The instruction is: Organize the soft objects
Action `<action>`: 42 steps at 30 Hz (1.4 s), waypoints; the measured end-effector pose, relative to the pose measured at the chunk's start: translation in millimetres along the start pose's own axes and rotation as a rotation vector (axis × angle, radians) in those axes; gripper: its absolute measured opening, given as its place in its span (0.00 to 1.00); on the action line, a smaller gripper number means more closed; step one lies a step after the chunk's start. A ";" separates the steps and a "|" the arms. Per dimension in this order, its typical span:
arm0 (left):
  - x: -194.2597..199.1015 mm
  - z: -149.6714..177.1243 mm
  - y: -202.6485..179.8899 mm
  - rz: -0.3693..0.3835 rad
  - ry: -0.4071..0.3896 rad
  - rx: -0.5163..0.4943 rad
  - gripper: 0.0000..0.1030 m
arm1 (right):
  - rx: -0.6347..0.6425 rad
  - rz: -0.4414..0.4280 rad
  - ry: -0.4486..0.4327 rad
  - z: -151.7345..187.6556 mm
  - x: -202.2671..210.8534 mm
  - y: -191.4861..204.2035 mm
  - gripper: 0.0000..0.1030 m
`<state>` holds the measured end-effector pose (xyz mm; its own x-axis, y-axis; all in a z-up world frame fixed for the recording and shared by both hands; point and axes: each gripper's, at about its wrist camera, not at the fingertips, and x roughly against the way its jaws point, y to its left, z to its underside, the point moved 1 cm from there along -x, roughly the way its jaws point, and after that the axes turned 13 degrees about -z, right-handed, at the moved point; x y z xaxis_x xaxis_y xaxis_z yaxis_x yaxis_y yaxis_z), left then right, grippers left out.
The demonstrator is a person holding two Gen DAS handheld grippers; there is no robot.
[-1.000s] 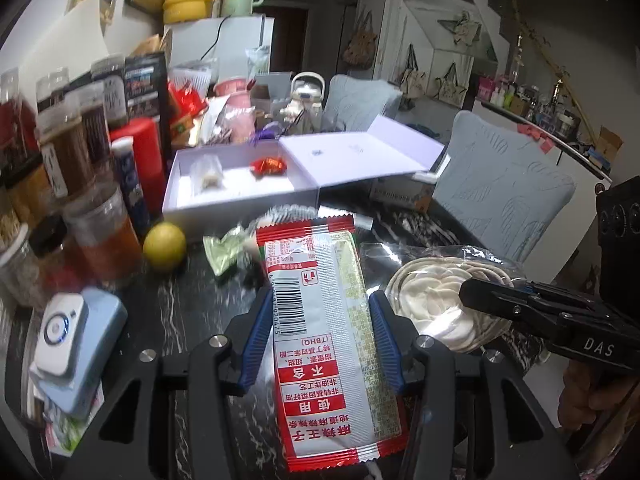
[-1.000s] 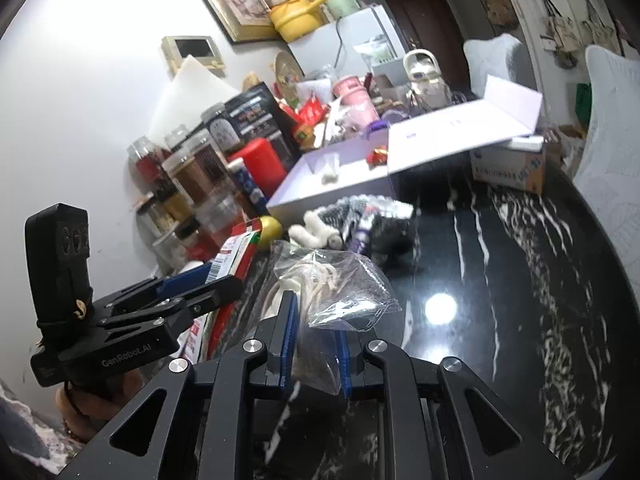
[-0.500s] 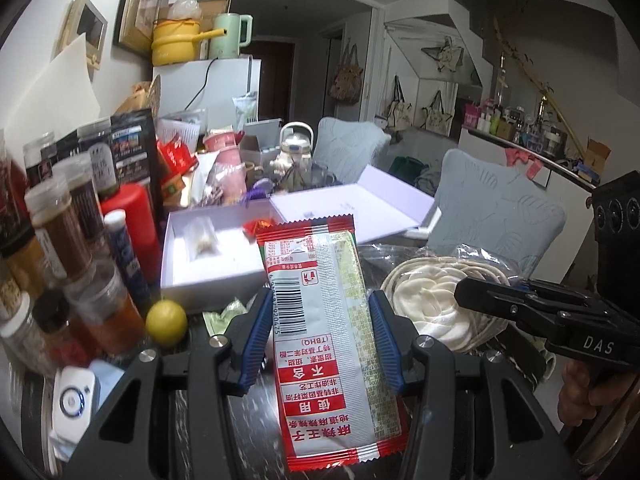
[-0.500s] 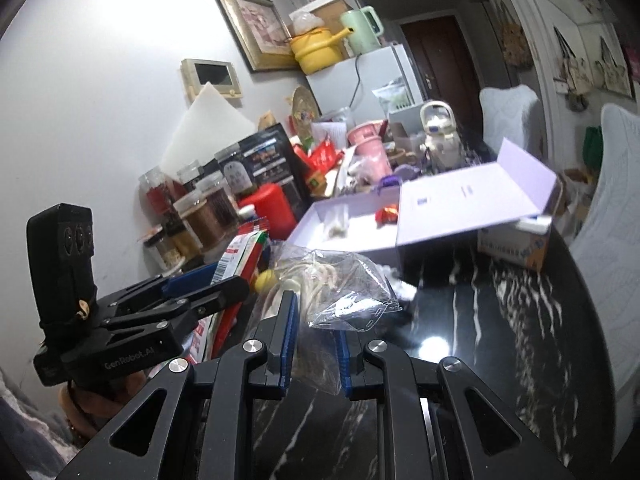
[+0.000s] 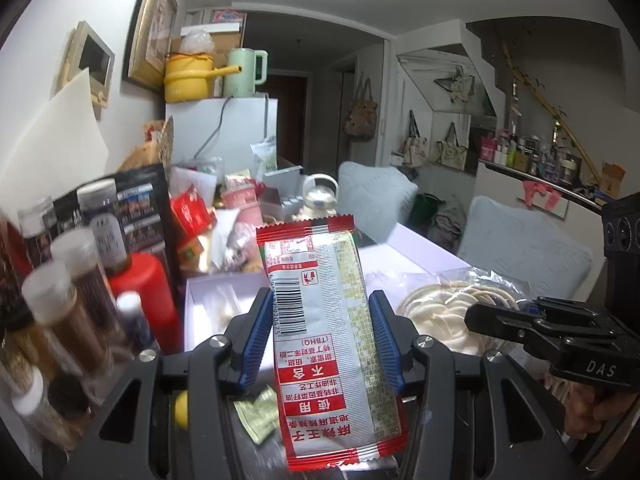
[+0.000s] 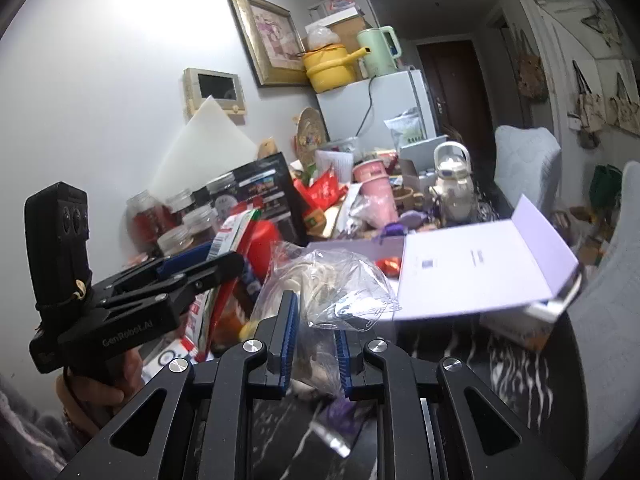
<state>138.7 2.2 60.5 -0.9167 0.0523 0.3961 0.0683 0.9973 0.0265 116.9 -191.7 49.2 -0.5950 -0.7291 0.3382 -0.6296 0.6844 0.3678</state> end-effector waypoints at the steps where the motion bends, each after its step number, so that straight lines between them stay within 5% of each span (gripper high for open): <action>1: -4.4 -3.6 0.8 -0.006 -0.005 0.001 0.47 | 0.009 0.001 0.000 -4.4 -3.2 -3.0 0.18; 12: -58.6 -36.2 15.2 -0.037 -0.027 0.026 0.47 | 0.054 0.013 -0.009 -50.2 -43.0 -38.7 0.18; 25: -123.1 -67.0 47.7 -0.184 -0.075 0.087 0.47 | 0.055 0.030 -0.008 -94.6 -103.0 -70.1 0.18; 42: -217.6 -32.3 68.3 -0.253 0.121 0.083 0.47 | -0.013 0.022 0.096 -105.6 -207.1 -119.7 0.18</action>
<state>355.6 57.3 5.7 -0.8467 -0.2004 0.4928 -0.1936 0.9789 0.0654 368.2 -123.2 26.7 -0.5571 -0.7119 0.4276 -0.6101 0.7002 0.3708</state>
